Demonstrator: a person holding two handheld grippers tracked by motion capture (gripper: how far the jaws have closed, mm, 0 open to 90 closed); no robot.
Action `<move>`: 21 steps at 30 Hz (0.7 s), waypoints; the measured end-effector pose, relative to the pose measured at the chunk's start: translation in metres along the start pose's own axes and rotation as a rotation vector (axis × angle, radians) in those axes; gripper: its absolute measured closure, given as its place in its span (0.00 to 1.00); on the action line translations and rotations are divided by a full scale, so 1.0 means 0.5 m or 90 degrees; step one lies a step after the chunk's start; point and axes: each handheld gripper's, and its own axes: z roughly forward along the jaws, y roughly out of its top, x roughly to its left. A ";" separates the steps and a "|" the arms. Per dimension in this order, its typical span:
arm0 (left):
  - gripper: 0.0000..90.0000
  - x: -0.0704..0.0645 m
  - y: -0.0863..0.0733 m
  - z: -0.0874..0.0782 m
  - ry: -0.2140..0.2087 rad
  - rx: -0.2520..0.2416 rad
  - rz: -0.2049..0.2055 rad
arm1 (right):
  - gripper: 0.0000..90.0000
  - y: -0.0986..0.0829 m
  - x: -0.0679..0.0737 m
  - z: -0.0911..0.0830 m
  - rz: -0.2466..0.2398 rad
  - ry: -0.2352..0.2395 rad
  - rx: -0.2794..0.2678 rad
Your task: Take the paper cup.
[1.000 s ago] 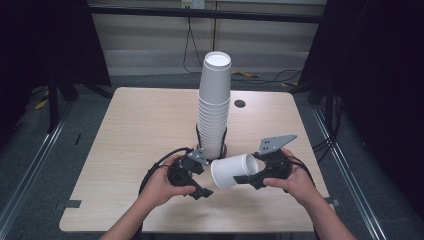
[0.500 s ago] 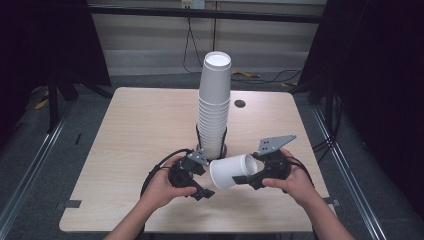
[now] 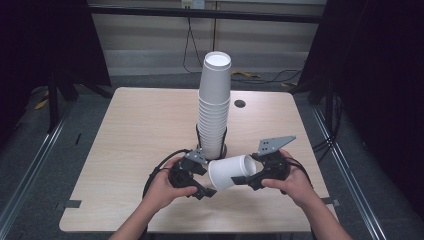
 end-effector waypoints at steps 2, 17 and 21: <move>0.20 0.000 0.001 0.001 0.002 -0.001 0.000 | 0.25 0.002 0.000 0.000 -0.001 0.000 0.000; 0.17 -0.003 0.016 -0.003 0.014 -0.009 0.020 | 0.25 0.009 0.006 0.005 -0.007 0.015 -0.005; 0.17 0.000 0.016 -0.004 0.024 -0.015 0.021 | 0.25 0.008 0.005 0.003 -0.009 0.020 -0.006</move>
